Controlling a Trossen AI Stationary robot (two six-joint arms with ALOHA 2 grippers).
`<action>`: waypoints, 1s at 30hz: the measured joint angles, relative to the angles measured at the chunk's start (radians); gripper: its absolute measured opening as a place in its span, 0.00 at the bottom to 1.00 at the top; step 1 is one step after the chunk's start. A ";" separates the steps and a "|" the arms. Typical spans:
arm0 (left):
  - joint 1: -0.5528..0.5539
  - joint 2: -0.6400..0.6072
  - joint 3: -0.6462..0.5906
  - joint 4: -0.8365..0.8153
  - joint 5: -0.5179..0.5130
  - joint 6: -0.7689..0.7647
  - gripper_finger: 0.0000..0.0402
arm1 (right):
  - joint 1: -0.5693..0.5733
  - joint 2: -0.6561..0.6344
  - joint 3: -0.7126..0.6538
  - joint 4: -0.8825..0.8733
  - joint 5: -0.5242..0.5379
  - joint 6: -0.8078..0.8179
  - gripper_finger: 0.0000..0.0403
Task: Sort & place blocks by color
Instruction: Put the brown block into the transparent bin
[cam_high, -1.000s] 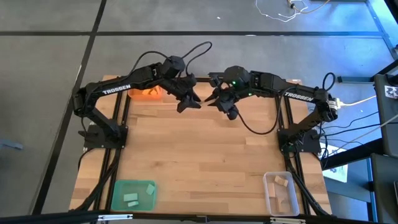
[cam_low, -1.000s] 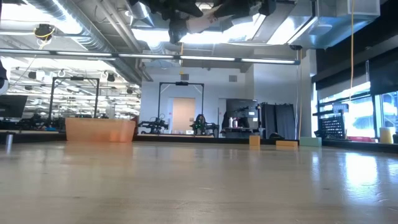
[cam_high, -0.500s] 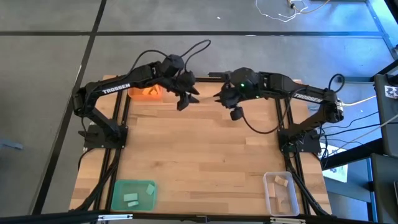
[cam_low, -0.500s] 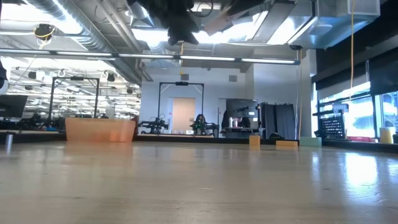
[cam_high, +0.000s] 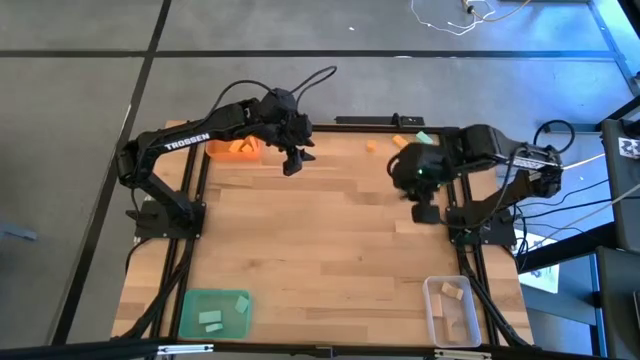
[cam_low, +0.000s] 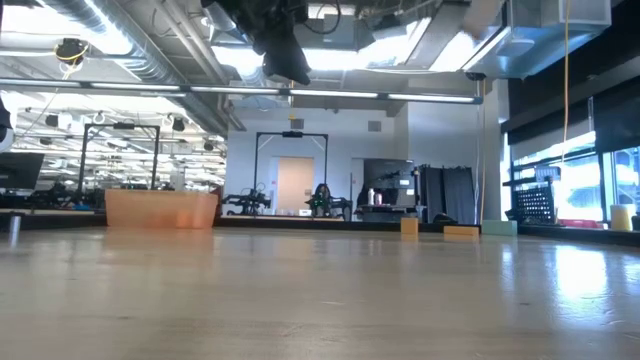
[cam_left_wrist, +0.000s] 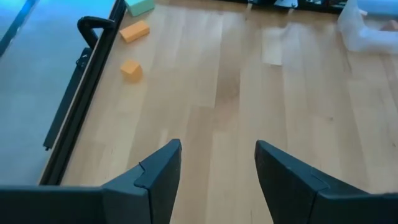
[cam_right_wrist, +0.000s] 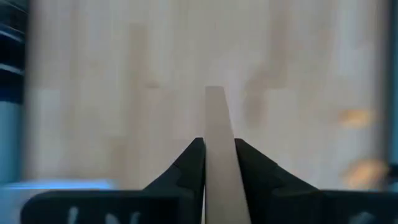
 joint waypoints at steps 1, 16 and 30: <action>0.000 0.000 0.000 -0.003 0.000 0.006 0.48 | 0.014 -0.007 -0.013 0.023 -0.054 0.052 0.15; 0.000 0.000 -0.001 -0.022 -0.003 0.082 0.48 | 0.282 -0.093 -0.392 0.015 -0.539 0.593 0.15; 0.000 0.000 -0.001 -0.021 -0.003 0.099 0.48 | 0.499 -0.106 -0.904 0.546 -0.809 0.798 0.15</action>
